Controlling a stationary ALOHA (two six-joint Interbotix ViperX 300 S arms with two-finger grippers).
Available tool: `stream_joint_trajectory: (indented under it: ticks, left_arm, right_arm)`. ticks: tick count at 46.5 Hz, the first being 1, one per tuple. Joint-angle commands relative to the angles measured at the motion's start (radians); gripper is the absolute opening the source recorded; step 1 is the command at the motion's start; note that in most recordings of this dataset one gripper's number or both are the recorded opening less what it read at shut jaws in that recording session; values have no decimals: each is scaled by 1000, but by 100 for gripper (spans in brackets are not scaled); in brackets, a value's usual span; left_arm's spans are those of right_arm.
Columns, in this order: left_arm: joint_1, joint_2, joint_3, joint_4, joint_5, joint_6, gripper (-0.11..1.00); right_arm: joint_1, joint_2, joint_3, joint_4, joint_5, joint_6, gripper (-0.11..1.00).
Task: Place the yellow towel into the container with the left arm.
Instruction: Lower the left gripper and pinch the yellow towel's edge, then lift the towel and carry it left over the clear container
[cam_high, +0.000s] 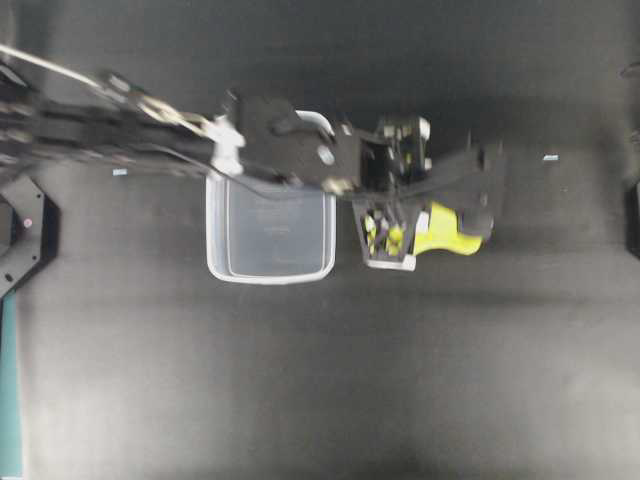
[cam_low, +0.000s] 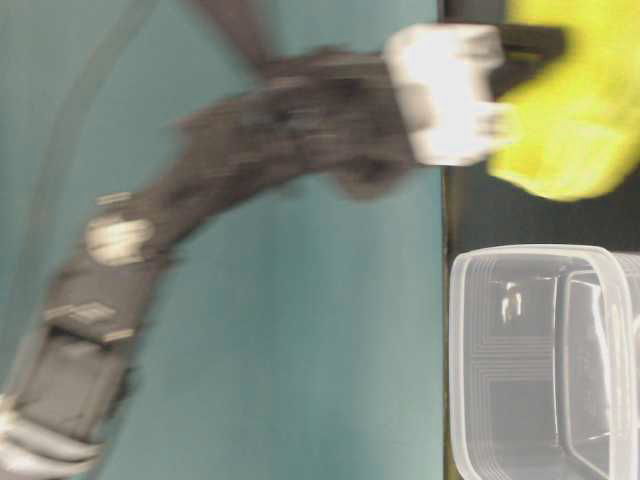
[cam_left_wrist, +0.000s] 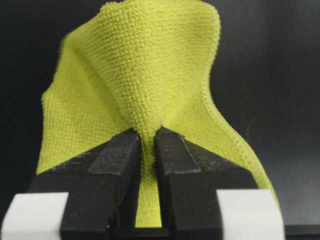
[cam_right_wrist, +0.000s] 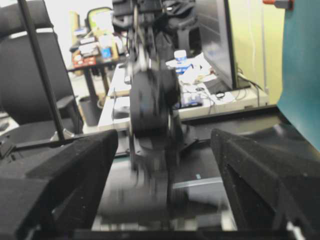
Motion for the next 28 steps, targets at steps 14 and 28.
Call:
stream_joint_trajectory:
  ticks: [14,28]
  left_arm:
    - [-8,-359,121,3,232,-2,7]
    - [3,-541,416,3,183,-2,6]
  right_arm:
    - [6,6,-17,0,-35,0,73]
    - [15,2,-17,0,-43,11,73]
